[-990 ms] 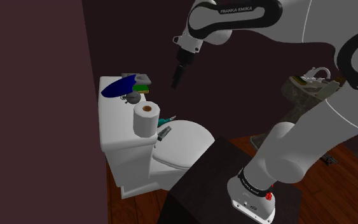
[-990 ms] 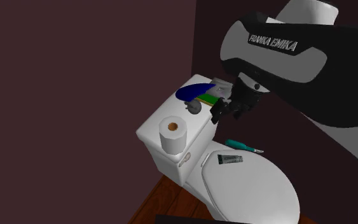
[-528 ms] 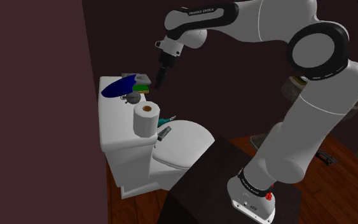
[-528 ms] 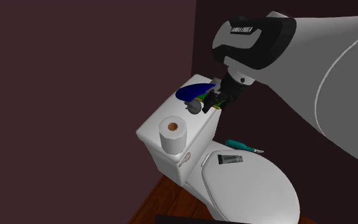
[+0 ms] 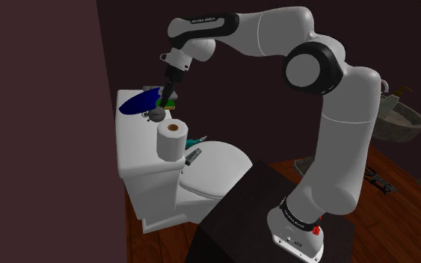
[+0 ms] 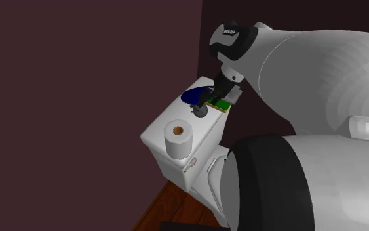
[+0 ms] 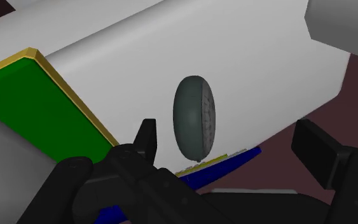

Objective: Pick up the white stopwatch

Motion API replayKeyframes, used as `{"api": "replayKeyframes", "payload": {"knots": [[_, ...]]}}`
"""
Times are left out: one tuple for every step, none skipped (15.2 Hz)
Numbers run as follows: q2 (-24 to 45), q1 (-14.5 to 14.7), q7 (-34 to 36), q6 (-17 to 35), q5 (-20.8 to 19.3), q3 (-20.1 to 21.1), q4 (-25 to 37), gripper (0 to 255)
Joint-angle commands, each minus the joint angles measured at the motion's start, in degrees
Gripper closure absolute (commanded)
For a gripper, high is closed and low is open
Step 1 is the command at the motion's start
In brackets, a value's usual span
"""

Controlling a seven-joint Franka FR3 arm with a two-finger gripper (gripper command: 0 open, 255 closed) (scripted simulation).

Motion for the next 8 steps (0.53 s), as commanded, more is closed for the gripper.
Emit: {"api": "replayKeyframes", "payload": {"knots": [[1.6, -0.1, -0.7, 0.3, 0.7, 0.4, 1.1, 0], [1.9, -0.1, -1.0, 0.9, 0.8, 0.4, 0.7, 0], [2.1, -0.1, -1.2, 1.4, 0.9, 0.5, 0.3, 0], [2.4, -0.1, -1.5, 2.0, 1.1, 0.5, 0.0, 0], [2.7, -0.1, -1.8, 2.5, 1.2, 0.6, -0.3, 0], [3.0, -0.1, -2.1, 3.0, 1.3, 0.6, -0.6, 0], [3.5, -0.1, -2.6, 3.9, 1.6, 0.7, -1.1, 0], [3.5, -0.1, -2.6, 3.9, 1.6, 0.7, -1.1, 0]]}}
